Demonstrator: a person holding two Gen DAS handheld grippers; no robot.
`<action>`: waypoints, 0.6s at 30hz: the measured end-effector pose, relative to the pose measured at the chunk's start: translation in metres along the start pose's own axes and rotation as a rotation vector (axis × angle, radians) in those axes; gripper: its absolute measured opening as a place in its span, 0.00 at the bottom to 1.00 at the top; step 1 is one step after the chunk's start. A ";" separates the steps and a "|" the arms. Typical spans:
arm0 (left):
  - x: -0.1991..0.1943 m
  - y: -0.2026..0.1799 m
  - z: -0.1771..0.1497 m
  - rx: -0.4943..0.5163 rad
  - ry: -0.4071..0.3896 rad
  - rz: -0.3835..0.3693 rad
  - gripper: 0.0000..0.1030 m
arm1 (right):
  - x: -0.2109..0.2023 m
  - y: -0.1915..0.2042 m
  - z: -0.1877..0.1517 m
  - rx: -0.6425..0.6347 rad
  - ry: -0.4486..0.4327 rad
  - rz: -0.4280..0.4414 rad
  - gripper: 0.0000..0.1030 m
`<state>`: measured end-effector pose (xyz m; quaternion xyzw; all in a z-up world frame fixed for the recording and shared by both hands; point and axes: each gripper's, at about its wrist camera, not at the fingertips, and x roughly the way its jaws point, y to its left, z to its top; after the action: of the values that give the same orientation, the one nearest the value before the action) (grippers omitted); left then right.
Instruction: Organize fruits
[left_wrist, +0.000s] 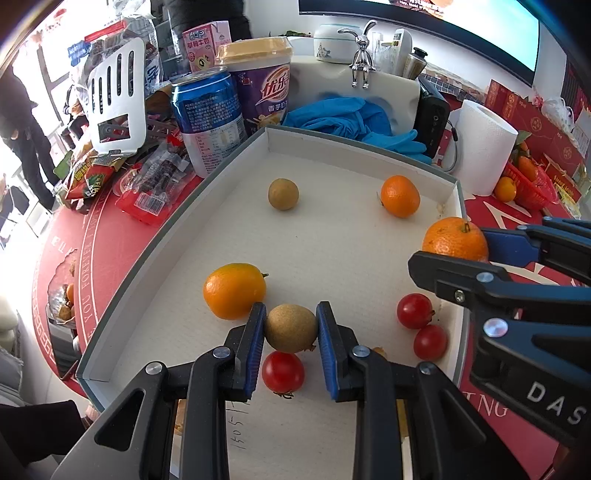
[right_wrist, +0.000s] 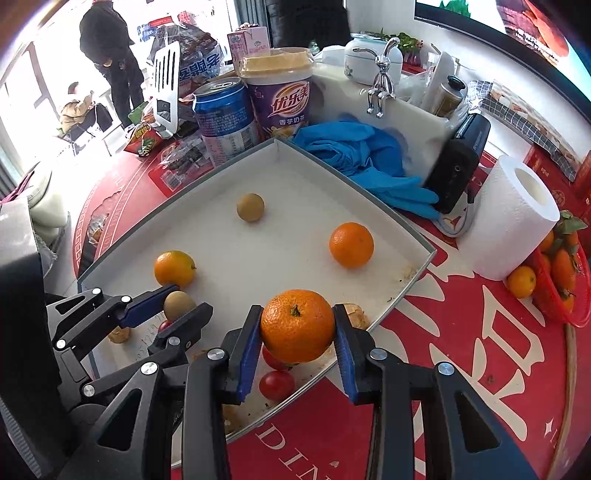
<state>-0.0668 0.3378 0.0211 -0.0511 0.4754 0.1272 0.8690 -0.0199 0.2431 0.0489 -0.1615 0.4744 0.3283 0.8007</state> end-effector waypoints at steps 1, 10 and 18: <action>0.000 0.000 0.000 -0.001 0.001 0.001 0.30 | 0.000 0.000 0.000 0.002 0.001 0.002 0.37; 0.001 0.000 0.000 0.001 0.004 0.005 0.30 | 0.004 -0.003 0.000 0.013 0.015 0.007 0.37; 0.003 -0.002 0.000 0.002 0.008 0.011 0.30 | 0.008 -0.003 0.001 0.021 0.024 0.016 0.37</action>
<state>-0.0649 0.3363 0.0188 -0.0481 0.4794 0.1313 0.8664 -0.0143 0.2444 0.0429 -0.1533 0.4888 0.3277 0.7939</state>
